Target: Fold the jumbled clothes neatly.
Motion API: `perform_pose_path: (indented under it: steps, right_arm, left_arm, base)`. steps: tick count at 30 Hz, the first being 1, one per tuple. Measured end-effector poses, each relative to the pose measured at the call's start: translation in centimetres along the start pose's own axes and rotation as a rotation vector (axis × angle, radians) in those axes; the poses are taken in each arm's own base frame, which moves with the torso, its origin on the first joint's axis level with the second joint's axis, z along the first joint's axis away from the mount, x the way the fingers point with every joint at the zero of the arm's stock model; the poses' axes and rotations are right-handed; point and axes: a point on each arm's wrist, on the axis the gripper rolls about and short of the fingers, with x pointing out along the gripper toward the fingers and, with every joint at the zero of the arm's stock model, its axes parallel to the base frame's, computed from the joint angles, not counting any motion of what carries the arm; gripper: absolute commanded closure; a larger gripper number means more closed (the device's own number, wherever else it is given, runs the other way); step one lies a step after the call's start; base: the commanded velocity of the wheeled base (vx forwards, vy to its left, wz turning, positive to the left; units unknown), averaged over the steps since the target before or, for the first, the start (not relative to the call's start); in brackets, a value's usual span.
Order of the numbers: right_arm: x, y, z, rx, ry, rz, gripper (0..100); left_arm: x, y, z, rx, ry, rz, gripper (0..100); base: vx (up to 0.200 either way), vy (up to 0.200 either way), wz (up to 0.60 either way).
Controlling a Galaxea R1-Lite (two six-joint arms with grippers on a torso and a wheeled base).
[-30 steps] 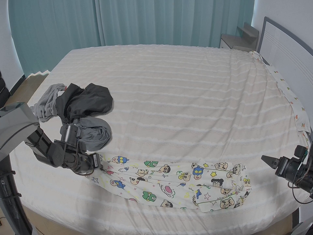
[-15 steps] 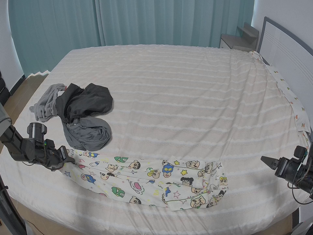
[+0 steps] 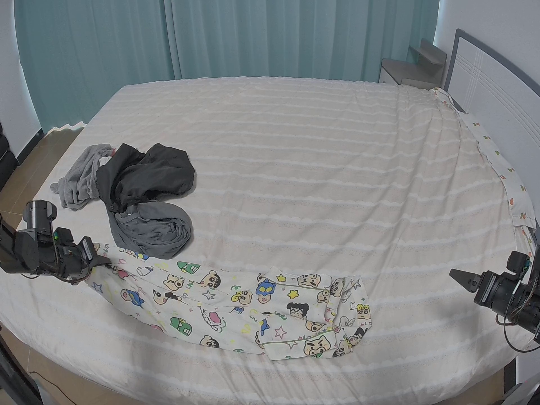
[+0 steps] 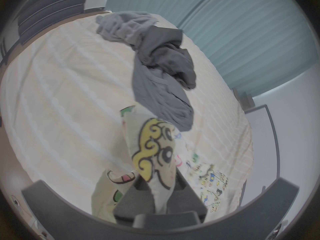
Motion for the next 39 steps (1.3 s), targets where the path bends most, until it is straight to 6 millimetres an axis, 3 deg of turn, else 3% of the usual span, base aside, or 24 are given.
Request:
perform_pose_path:
  steps: [8,17,23,28,33,39]
  right_arm:
    - [0.0,0.0,0.0,0.000,0.000,0.000,0]
    - [0.0,0.0,0.0,0.000,0.000,0.000,0]
    - [0.0,0.0,0.0,0.001,0.001,-0.001,0]
    - [0.0,0.0,0.0,0.001,0.002,-0.001,0]
    - [0.0,0.0,0.0,0.000,0.002,-0.001,0]
    - [0.0,0.0,0.0,0.000,0.001,-0.001,0]
  left_arm:
    - [1.0,-7.6,-3.1,0.111,0.035,-0.046,100]
    - [1.9,-18.1,-10.2,0.334,0.043,-0.118,100]
    - [3.1,-23.6,-15.2,0.447,0.048,-0.178,100]
    - [5.0,-26.6,-18.5,0.459,0.055,-0.258,100]
    - [6.3,-28.2,-20.0,0.419,0.022,-0.363,100]
    - [7.3,-28.3,-21.7,0.405,0.081,-0.438,100]
  base:
    - [0.000,0.000,0.00]
    - [0.000,0.000,0.00]
    - [0.000,0.000,0.00]
    - [0.000,0.000,0.00]
    - [0.000,0.000,0.00]
    - [0.000,0.000,0.00]
